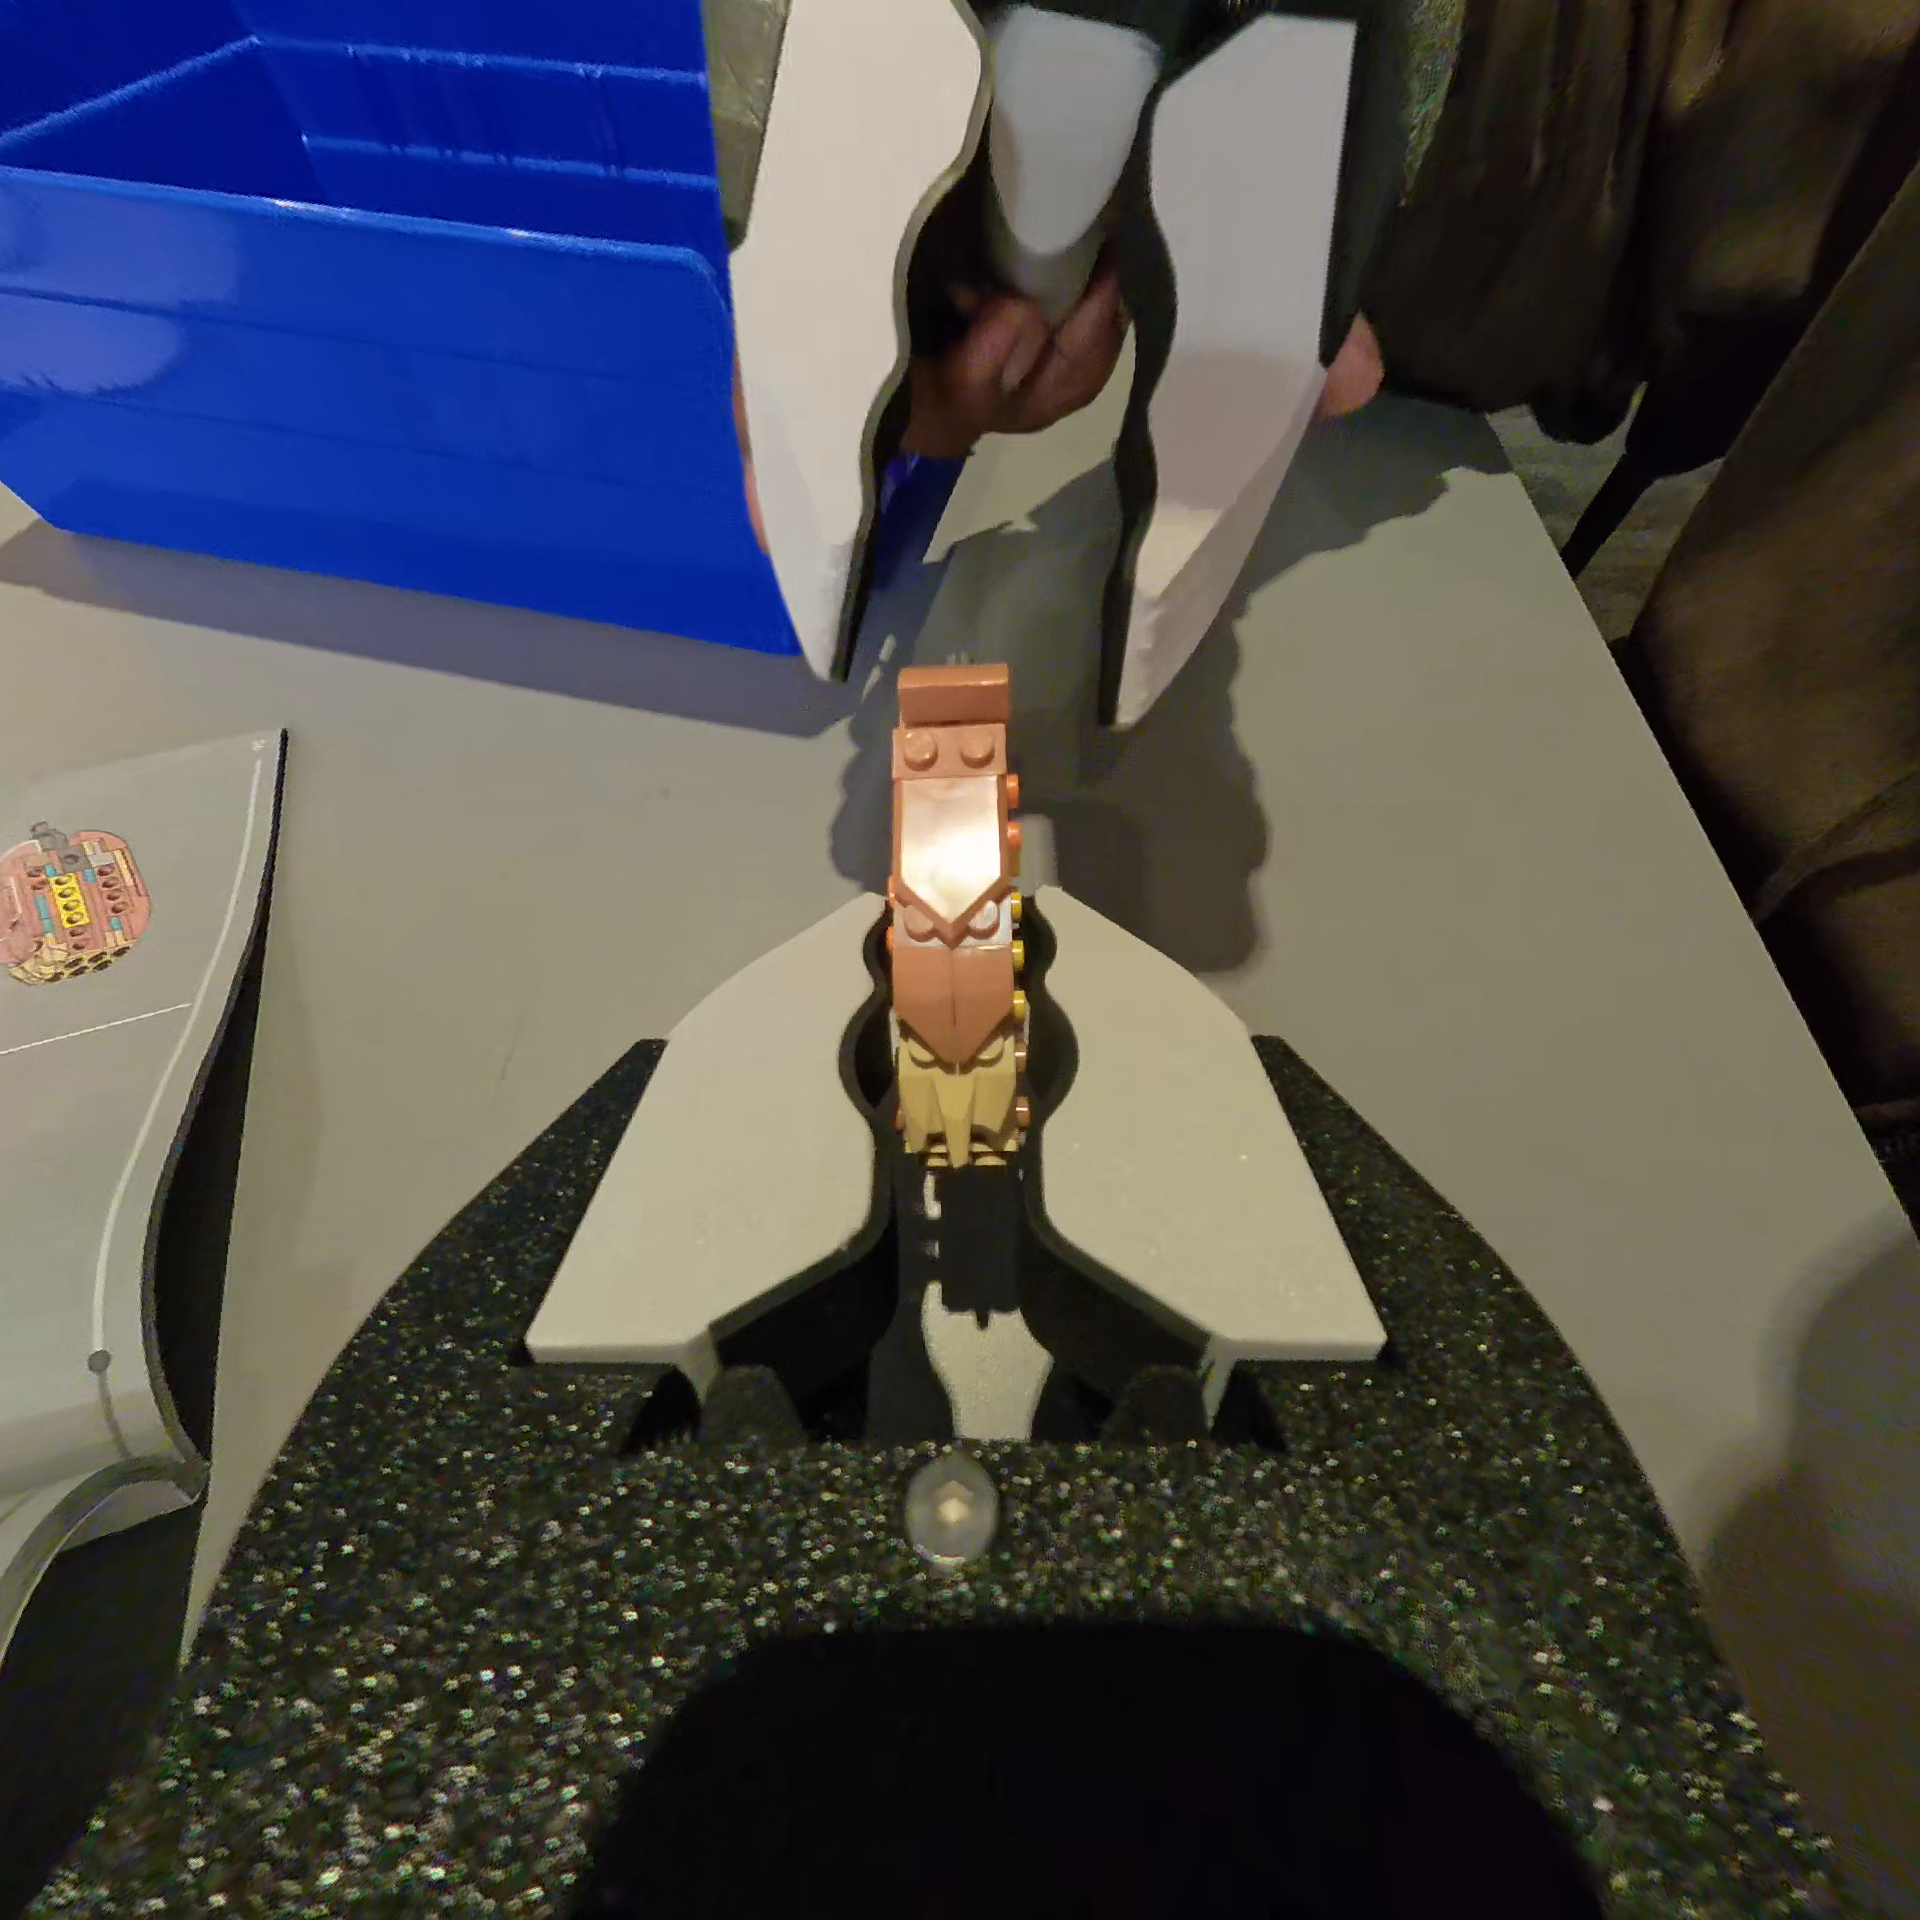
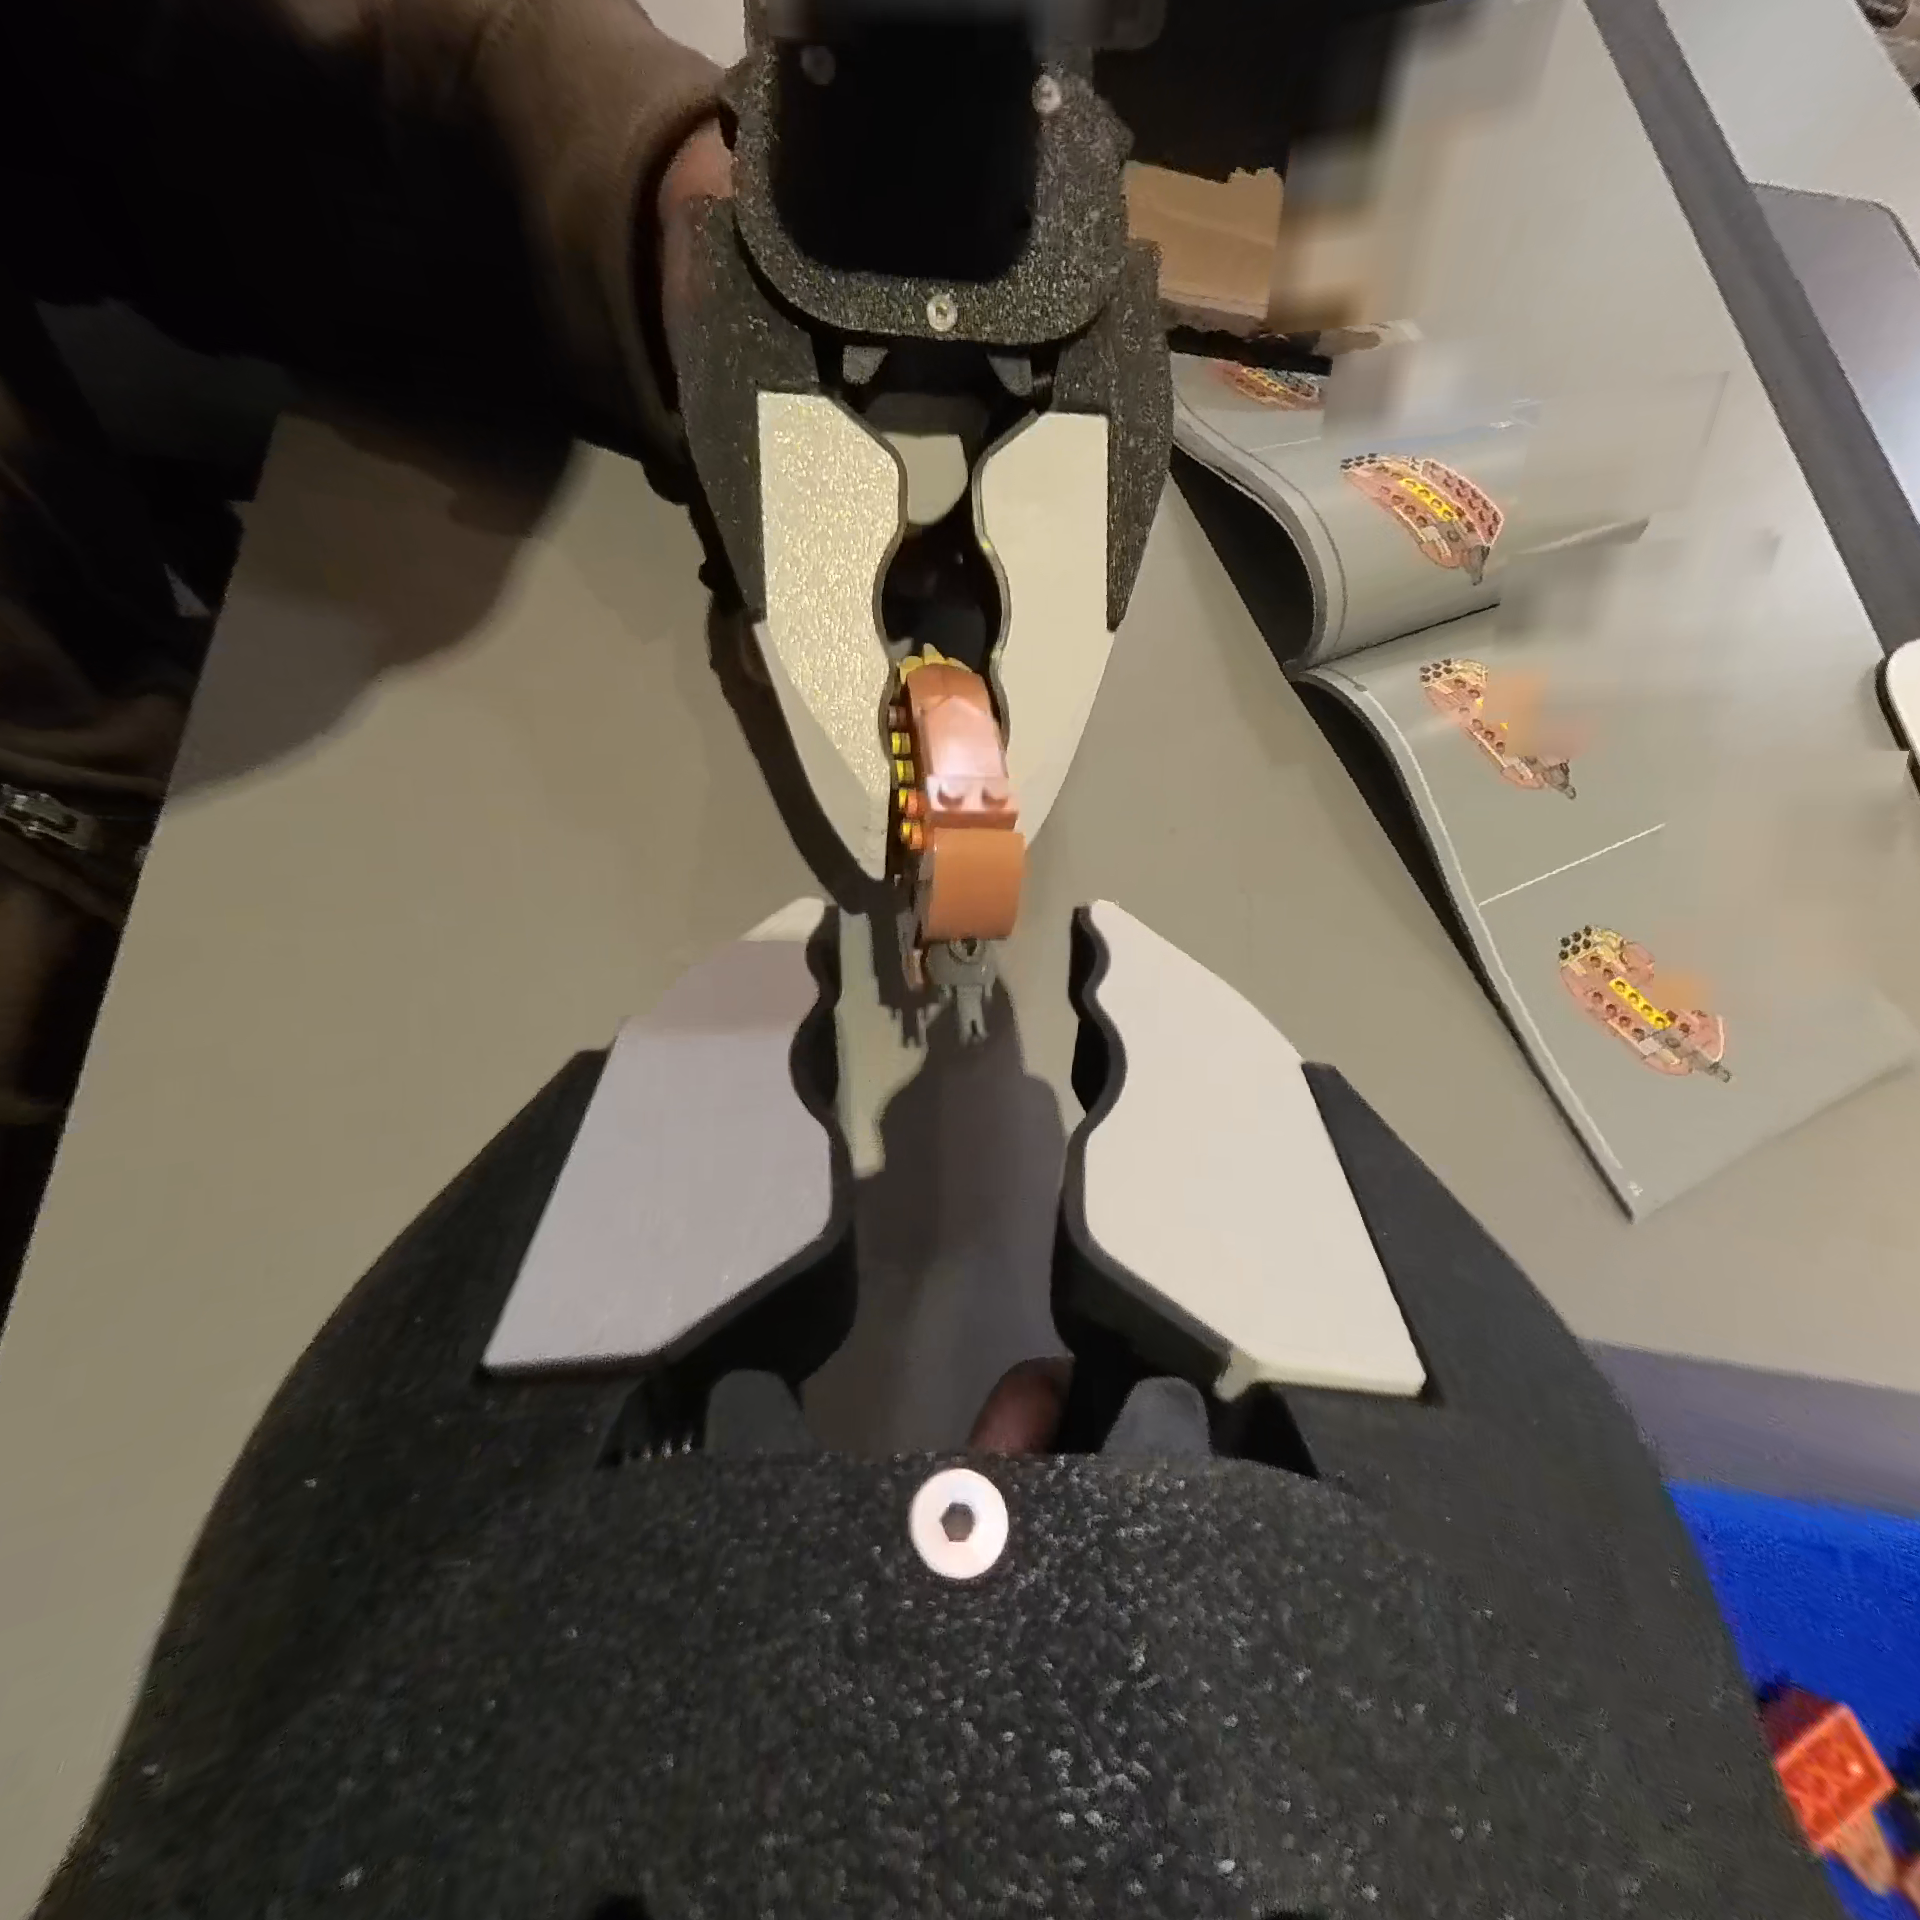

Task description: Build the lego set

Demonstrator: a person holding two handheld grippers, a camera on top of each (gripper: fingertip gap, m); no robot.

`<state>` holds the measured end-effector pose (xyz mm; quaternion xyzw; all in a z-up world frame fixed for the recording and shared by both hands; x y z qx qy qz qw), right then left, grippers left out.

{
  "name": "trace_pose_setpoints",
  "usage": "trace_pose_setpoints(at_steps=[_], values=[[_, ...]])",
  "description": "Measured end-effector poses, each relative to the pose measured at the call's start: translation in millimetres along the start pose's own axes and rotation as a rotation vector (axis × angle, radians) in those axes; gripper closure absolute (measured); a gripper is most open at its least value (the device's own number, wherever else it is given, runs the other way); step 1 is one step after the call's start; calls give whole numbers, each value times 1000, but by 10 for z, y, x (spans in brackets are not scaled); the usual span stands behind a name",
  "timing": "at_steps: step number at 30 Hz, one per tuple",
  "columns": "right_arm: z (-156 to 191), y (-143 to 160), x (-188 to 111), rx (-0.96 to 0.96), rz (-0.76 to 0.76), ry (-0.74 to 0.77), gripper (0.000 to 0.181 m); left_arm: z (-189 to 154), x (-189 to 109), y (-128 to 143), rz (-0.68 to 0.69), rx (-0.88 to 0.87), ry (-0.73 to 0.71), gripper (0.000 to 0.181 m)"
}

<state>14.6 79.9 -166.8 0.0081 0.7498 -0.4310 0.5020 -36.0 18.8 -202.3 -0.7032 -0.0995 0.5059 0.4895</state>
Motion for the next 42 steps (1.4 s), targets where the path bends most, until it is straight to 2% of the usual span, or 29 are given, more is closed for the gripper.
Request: trace_pose_setpoints(at_steps=[5,12,32,42], values=[[-30,13,-31,61,-75,12,147,-8,9,3,8,6,2,159],[-34,-51,-13,50,-104,33,173,-16,17,7,15,14,-2,159],[17,-49,4,43,-115,5,171,-5,19,9,20,10,-14,160],[34,-42,18,1,-96,62,171,19,19,12,22,28,-72,160]])
Point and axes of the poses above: each gripper's, where its closed fingertips meet, x out along the fingers, y out of its underside, z = x × y across the jaws, the point moved 4 cm from there along -x, back along the fingers, and after that the axes turned 12 degrees about z, right-handed, at the moved point
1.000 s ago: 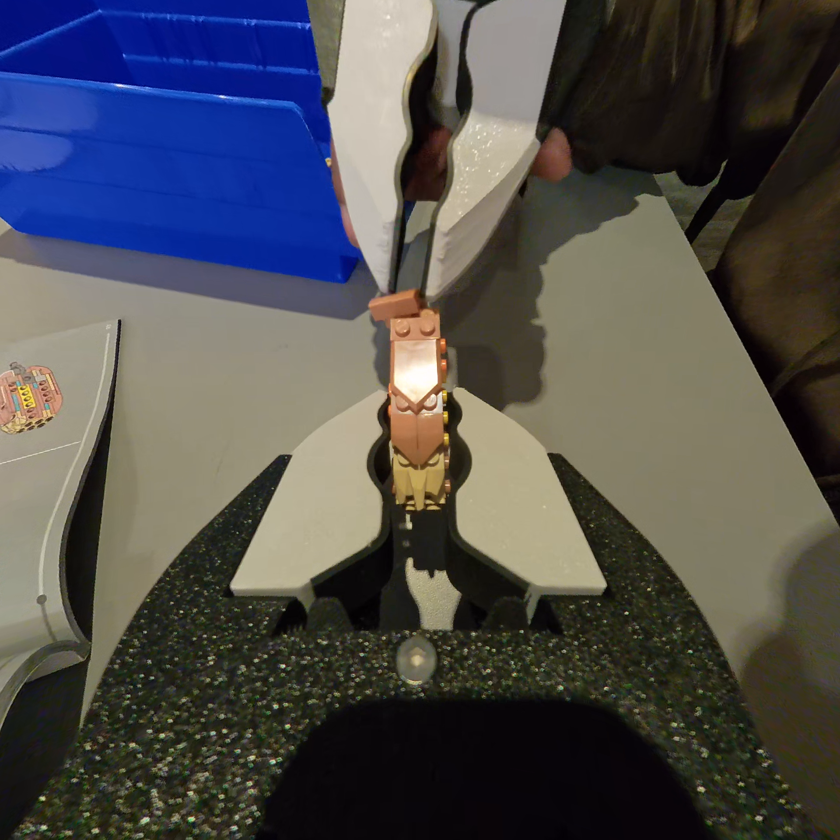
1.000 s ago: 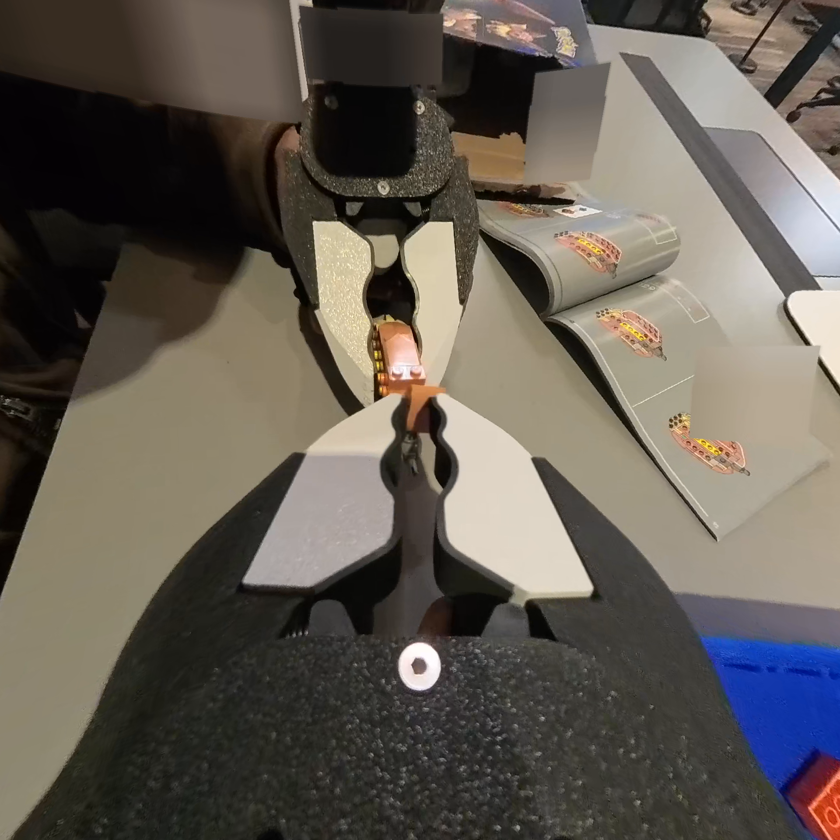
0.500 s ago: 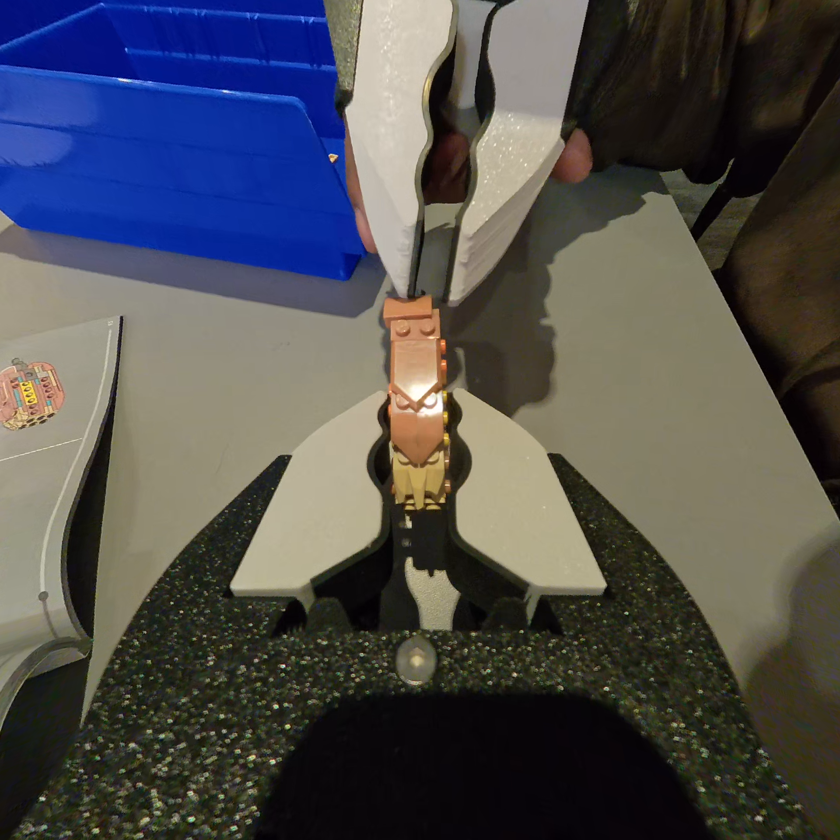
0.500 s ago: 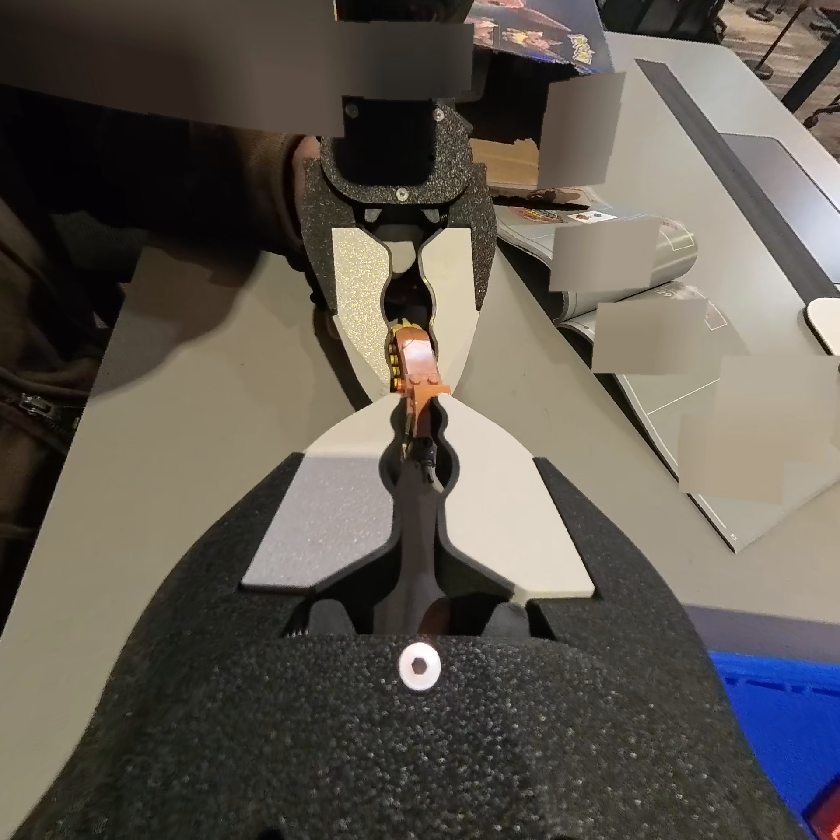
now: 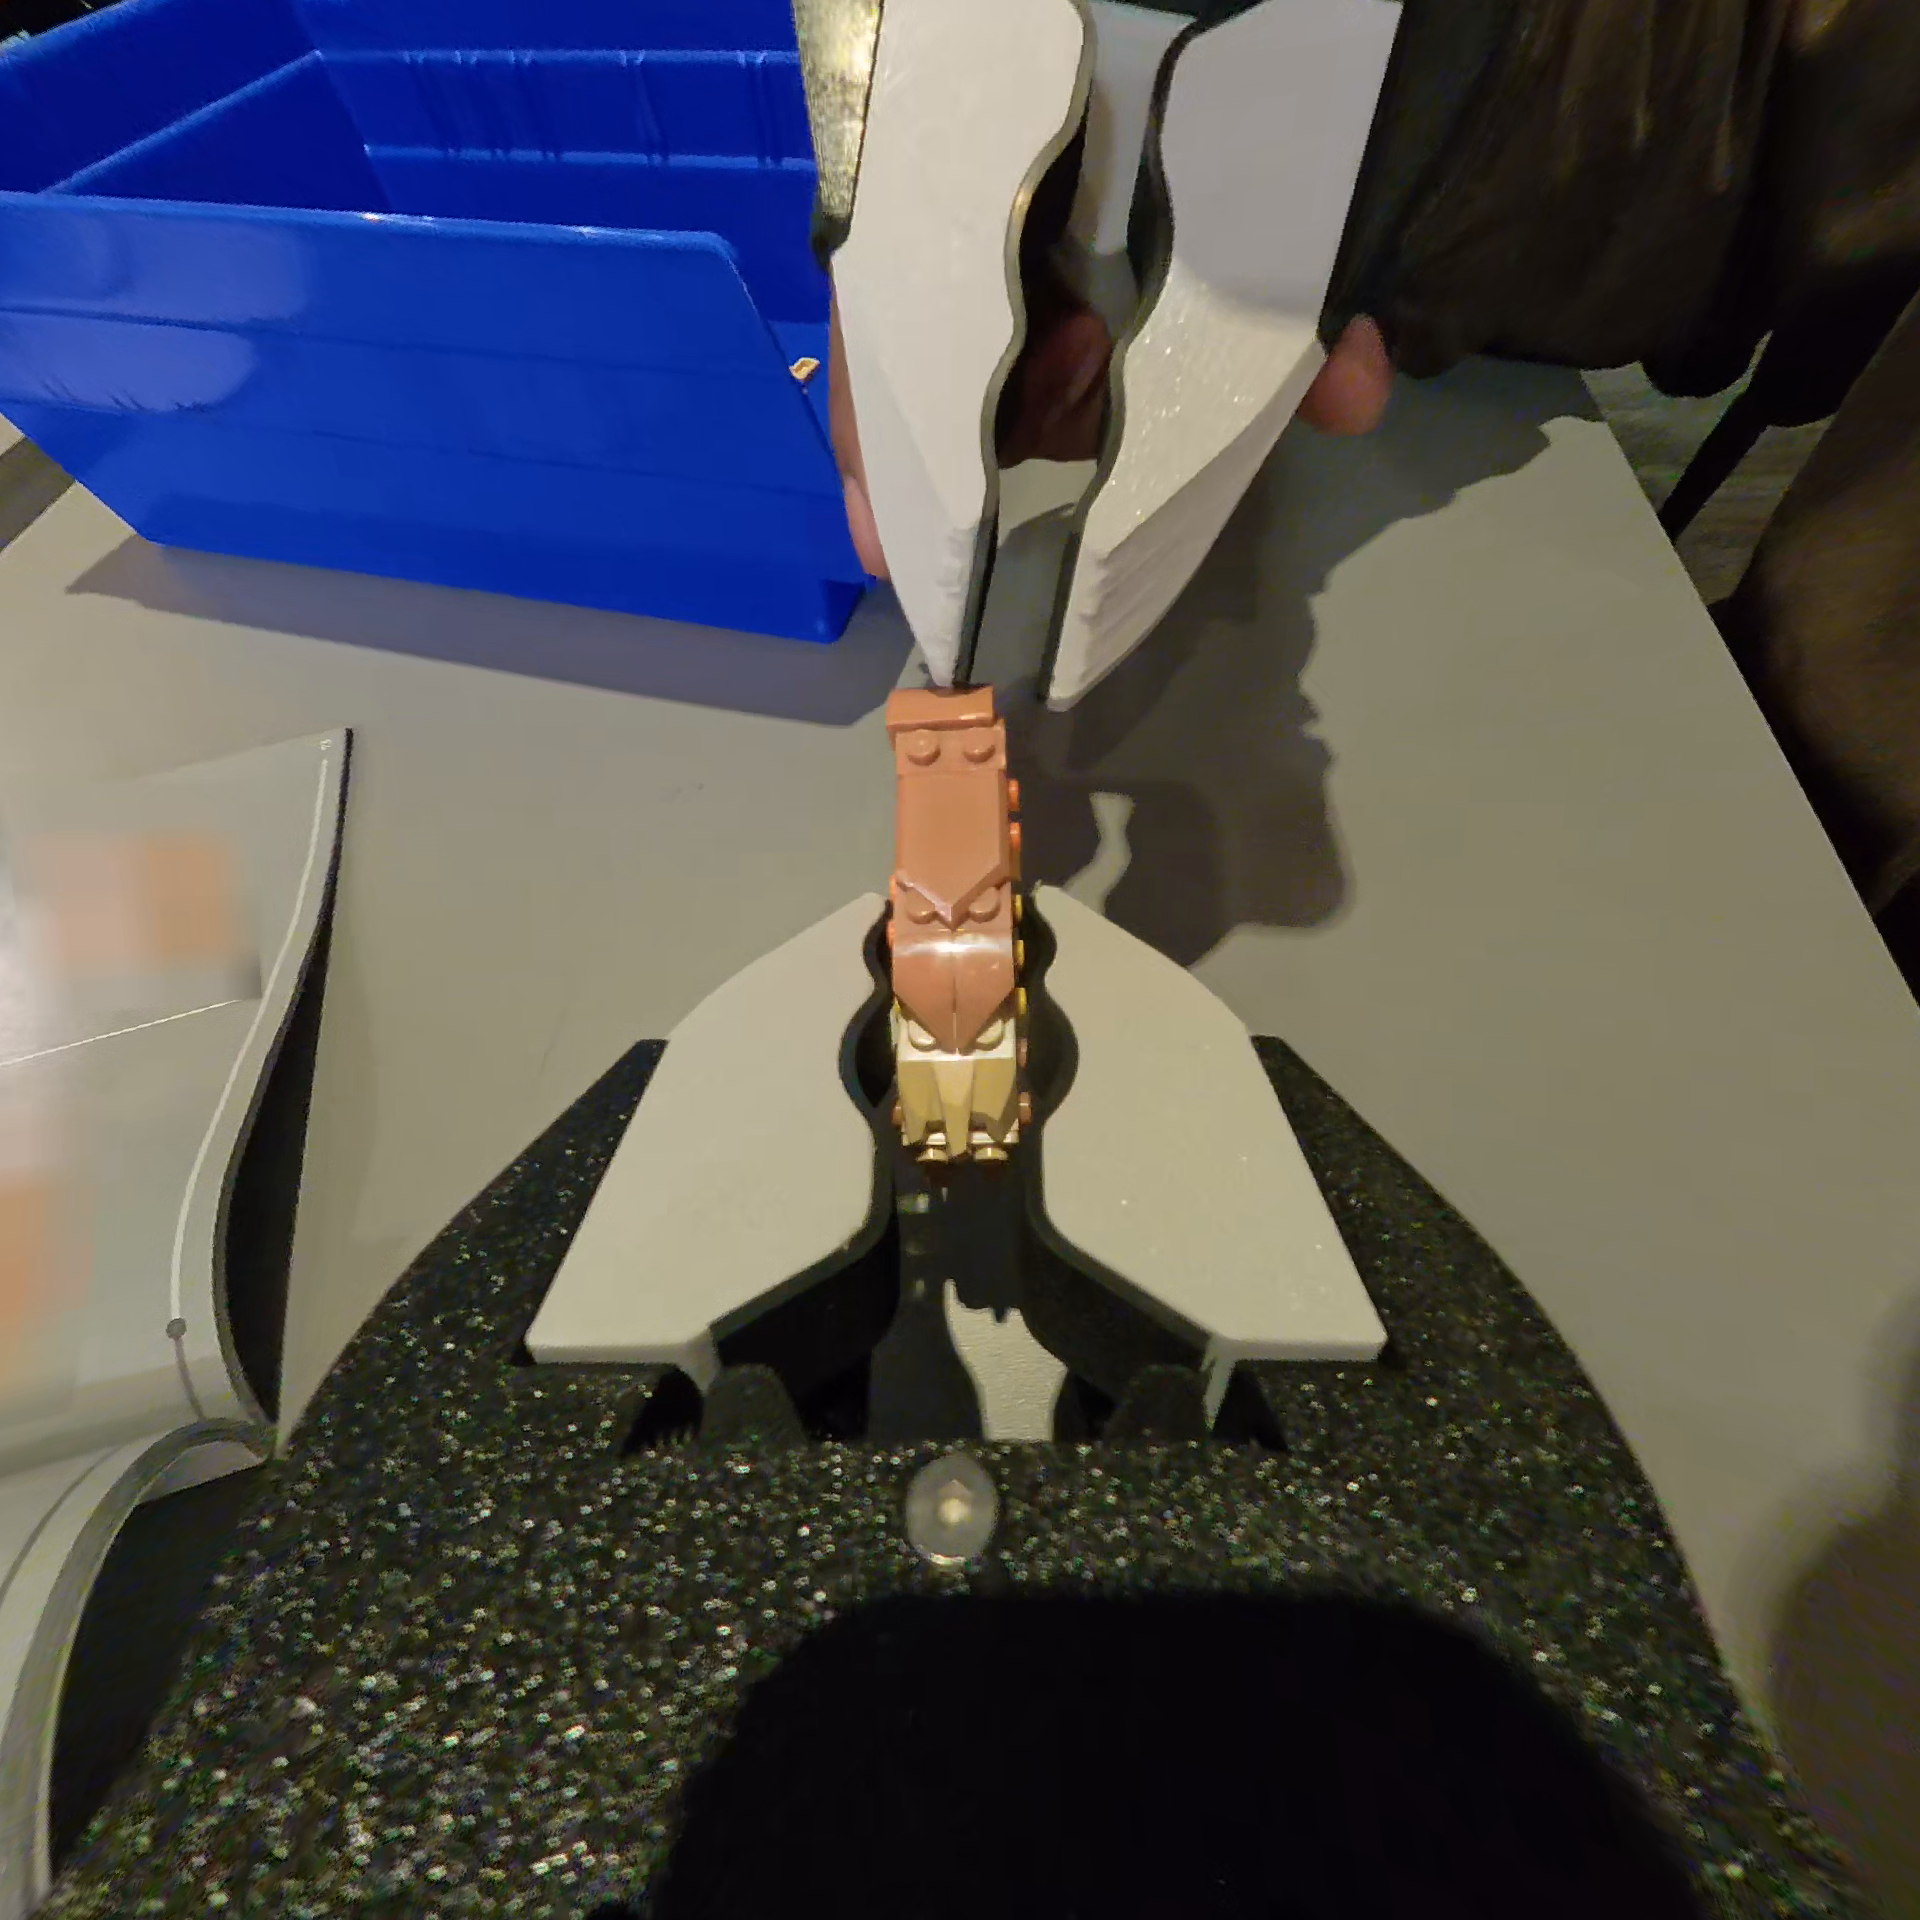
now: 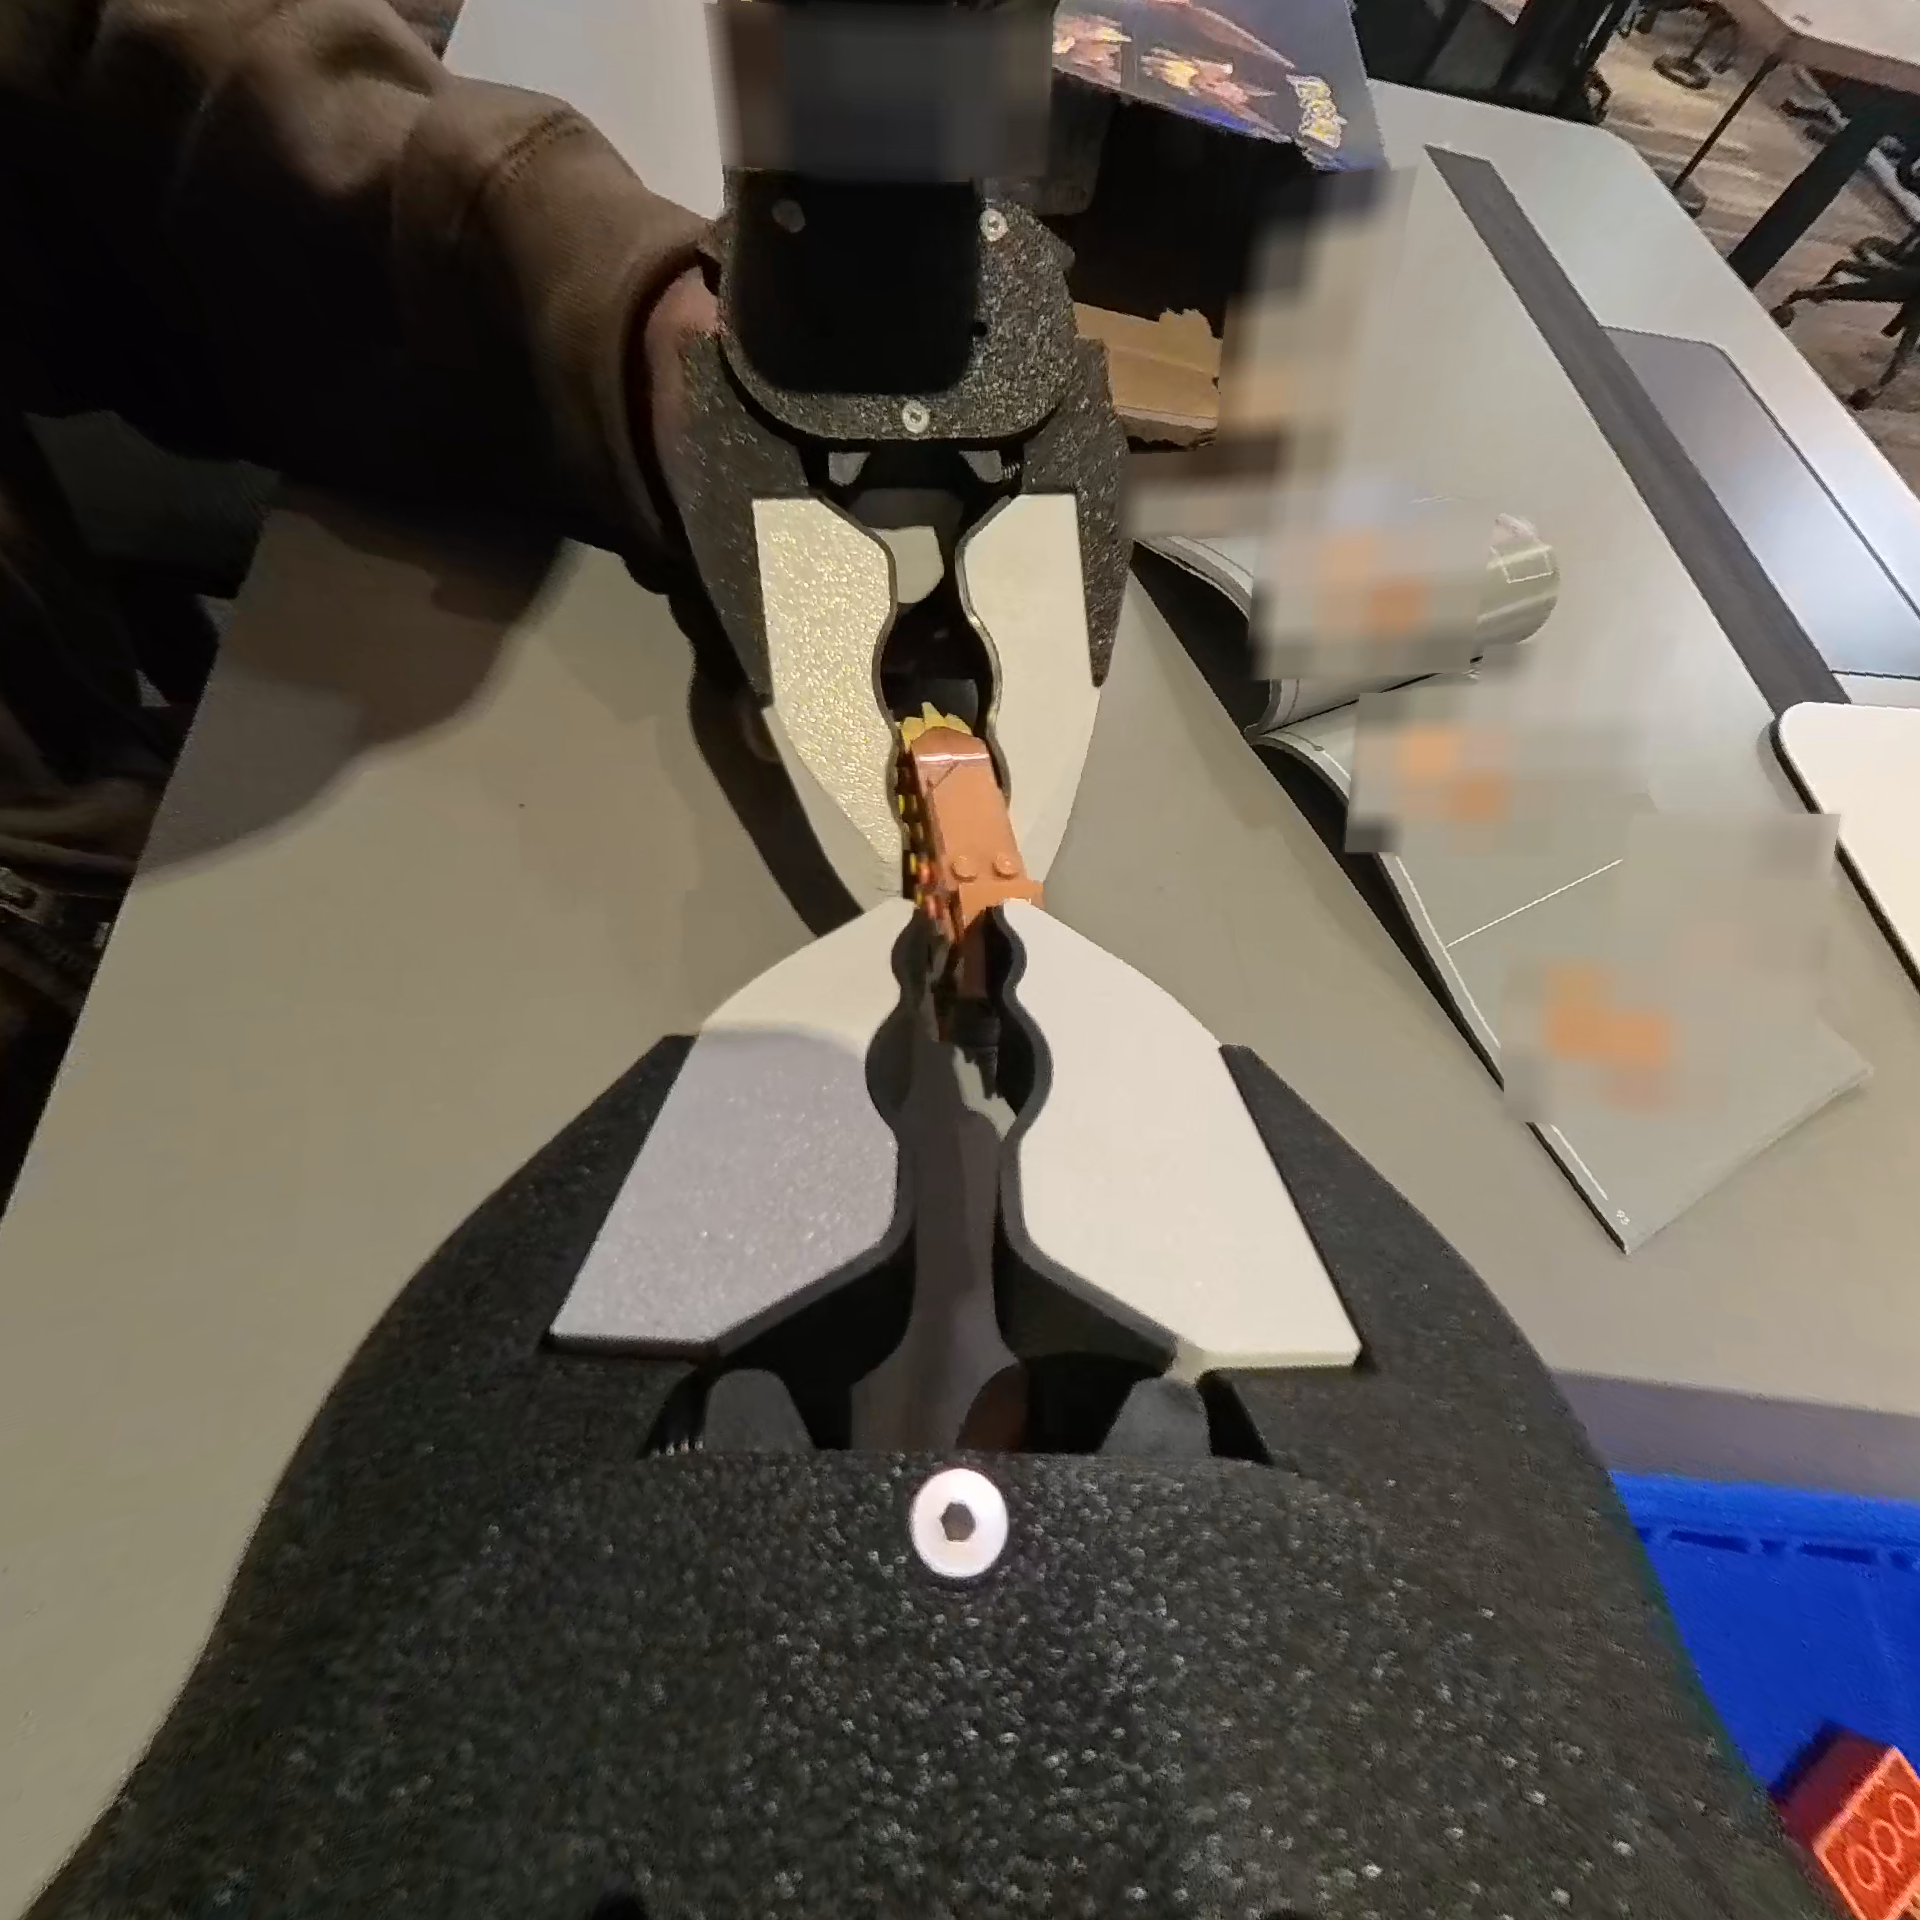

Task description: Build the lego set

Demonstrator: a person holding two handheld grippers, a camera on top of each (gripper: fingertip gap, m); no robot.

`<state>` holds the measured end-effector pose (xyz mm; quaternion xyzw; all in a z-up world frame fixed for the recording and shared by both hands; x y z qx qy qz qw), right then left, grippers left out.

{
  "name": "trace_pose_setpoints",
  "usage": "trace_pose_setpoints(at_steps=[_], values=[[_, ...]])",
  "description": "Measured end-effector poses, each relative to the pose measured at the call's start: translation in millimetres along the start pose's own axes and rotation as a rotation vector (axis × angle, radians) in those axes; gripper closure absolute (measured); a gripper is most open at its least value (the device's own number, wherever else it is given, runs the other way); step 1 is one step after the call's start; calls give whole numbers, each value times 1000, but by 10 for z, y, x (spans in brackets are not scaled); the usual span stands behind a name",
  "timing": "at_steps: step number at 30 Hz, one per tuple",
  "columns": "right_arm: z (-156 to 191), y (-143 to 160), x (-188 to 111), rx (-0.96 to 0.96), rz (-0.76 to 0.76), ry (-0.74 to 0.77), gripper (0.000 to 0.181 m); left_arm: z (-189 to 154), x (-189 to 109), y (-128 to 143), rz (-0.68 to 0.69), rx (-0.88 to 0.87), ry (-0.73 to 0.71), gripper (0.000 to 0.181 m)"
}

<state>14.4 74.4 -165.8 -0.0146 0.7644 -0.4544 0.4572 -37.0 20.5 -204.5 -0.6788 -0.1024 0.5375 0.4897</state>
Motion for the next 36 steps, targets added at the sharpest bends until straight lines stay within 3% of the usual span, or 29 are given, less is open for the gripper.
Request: trace_pose_setpoints(at_steps=[20,36], values=[[12,-29,-47,-26,-18,-3,171,5,-29,-38,-25,81,-96,160],[-42,-59,-117,-30,-78,27,164,-21,-37,-55,-43,94,-86,160]])
Point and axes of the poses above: each gripper's, where its closed fingertips meet, x out along the fingers, y out of its underside, z = x × y across the jaws, the point moved 4 cm from there along -x, back along the fingers, and after that the axes turned 12 degrees about z, right-handed, at the moved point
